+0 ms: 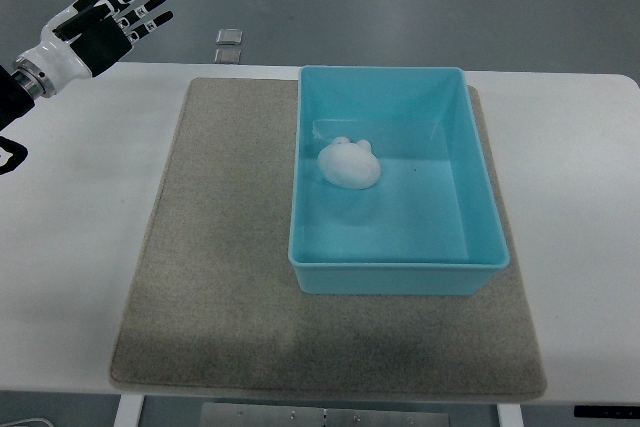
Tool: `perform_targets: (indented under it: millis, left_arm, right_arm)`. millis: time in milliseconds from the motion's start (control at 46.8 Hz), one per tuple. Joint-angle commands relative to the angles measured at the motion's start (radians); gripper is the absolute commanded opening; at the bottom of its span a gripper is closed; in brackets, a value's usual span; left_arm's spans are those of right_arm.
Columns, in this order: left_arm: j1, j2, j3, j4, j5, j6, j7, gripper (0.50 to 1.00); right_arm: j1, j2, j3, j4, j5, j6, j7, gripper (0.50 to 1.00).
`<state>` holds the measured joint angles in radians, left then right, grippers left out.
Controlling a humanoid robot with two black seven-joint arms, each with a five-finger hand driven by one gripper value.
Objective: Place white toy into blue box with left hand
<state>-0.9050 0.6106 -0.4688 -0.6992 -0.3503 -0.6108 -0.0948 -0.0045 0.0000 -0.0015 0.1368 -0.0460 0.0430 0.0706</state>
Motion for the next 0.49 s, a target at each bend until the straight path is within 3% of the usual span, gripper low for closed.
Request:
perform_targets:
  millis: [0, 470]
  left_arm:
    - [0.009, 0.005, -0.01, -0.003, 0.002, 0.0, 0.0, 1.0]
    - [0.023, 0.008, -0.008, -0.013, 0.007, 0.0, 0.0, 1.0]
  right_arm:
    - [0.0, 0.0, 0.0, 0.0, 0.0, 0.0, 0.0, 0.936]
    - [0.0, 0.0, 0.0, 0.0, 0.0, 0.0, 0.0, 0.936]
